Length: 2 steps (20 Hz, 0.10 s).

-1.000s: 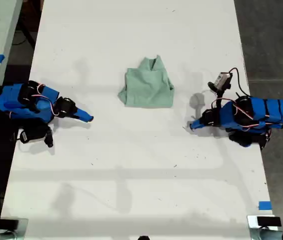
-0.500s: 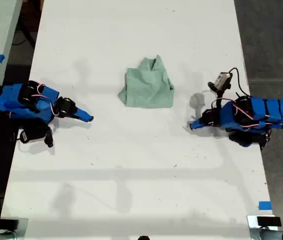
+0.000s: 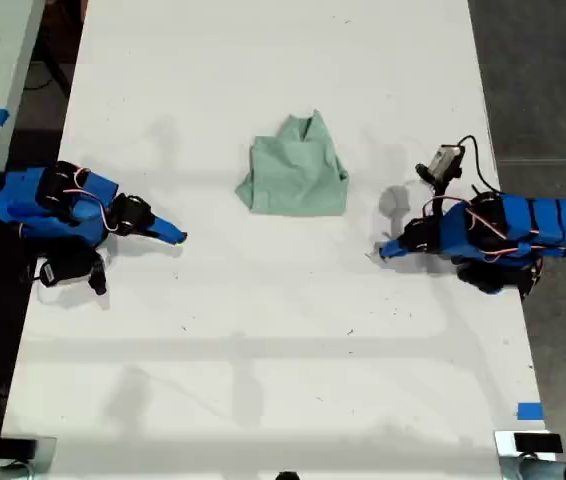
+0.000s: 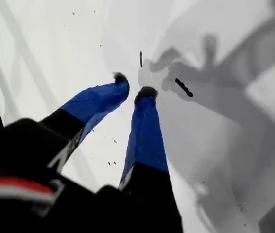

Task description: Fold t shirt

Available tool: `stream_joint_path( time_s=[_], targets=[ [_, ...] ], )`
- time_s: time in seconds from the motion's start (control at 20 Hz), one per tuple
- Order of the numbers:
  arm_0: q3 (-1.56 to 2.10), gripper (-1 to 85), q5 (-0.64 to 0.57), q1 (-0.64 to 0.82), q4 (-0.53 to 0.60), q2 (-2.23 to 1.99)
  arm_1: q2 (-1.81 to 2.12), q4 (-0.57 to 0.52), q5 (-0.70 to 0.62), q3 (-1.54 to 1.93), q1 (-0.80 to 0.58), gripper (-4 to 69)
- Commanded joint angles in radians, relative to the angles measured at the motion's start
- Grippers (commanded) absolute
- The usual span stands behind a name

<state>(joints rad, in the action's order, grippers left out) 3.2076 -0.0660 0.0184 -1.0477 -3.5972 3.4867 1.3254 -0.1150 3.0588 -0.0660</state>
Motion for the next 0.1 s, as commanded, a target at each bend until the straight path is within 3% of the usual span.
stream_joint_path(
  time_s=[0.0, 0.05],
  targets=[
    [0.005, 7.1, -0.008, 0.017, 0.002, -0.006, 0.012, -0.005, -0.014, 0.054, -0.006, 6.2],
    [0.005, 7.1, -0.008, 0.017, 0.002, -0.006, 0.012, -0.005, -0.014, 0.054, -0.006, 6.2]
  ],
)
